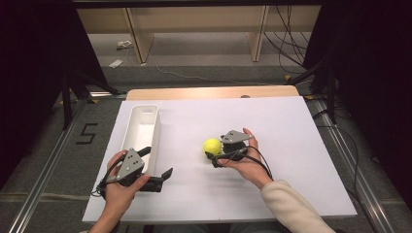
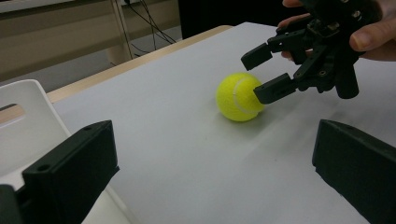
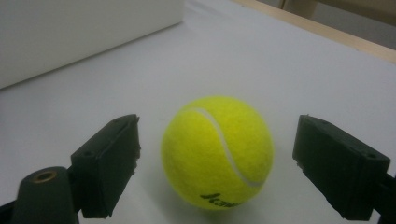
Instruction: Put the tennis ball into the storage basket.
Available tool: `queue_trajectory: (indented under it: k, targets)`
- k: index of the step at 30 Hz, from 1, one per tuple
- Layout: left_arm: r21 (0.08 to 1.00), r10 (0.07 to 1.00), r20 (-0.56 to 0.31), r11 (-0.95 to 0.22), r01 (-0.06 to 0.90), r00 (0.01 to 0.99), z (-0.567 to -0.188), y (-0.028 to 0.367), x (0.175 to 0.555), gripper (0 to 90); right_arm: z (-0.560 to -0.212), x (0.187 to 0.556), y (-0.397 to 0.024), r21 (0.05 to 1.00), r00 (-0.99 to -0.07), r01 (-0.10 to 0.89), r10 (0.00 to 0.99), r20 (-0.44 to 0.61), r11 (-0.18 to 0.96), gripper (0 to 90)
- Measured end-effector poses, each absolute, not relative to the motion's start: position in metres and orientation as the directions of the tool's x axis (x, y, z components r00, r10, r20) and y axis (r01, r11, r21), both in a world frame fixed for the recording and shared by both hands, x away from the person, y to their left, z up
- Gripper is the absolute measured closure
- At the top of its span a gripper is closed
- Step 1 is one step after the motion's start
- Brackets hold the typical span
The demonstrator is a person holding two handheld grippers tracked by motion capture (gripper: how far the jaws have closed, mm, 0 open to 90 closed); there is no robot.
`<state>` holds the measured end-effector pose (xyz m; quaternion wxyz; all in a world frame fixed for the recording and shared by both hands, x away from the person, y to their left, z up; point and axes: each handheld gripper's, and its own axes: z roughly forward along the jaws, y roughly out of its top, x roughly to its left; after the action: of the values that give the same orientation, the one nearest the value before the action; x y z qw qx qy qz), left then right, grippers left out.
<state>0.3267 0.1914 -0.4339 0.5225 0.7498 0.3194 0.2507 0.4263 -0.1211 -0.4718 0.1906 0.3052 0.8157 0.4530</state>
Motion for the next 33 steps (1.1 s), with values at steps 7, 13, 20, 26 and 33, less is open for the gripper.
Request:
queue_trajectory:
  k: [7, 13, 20, 26, 33]
  targets:
    - [0.944, 0.740, 0.042, -0.250, 0.217, 0.671, -0.434, 0.191, 0.327, 0.0, -0.480, 0.433, -0.116, 0.846, -0.737, 0.342, 0.676, -0.028, 0.408, 15.6]
    - [0.944, 0.740, 0.041, -0.249, 0.217, 0.671, -0.434, 0.192, 0.327, 0.0, -0.487, 0.436, -0.112, 0.836, -0.741, 0.352, 0.672, -0.026, 0.420, 15.5]
    - [0.944, 0.740, 0.041, -0.249, 0.217, 0.671, -0.434, 0.192, 0.327, 0.0, -0.491, 0.439, -0.109, 0.824, -0.734, 0.369, 0.678, -0.024, 0.429, 15.6]
    - [0.944, 0.739, 0.041, -0.250, 0.217, 0.672, -0.434, 0.191, 0.327, 0.0, -0.494, 0.442, -0.107, 0.822, -0.731, 0.372, 0.682, -0.026, 0.430, 15.7]
    - [0.944, 0.739, 0.041, -0.250, 0.217, 0.673, -0.434, 0.191, 0.327, 0.0, -0.496, 0.442, -0.104, 0.816, -0.740, 0.369, 0.672, -0.032, 0.445, 16.3]
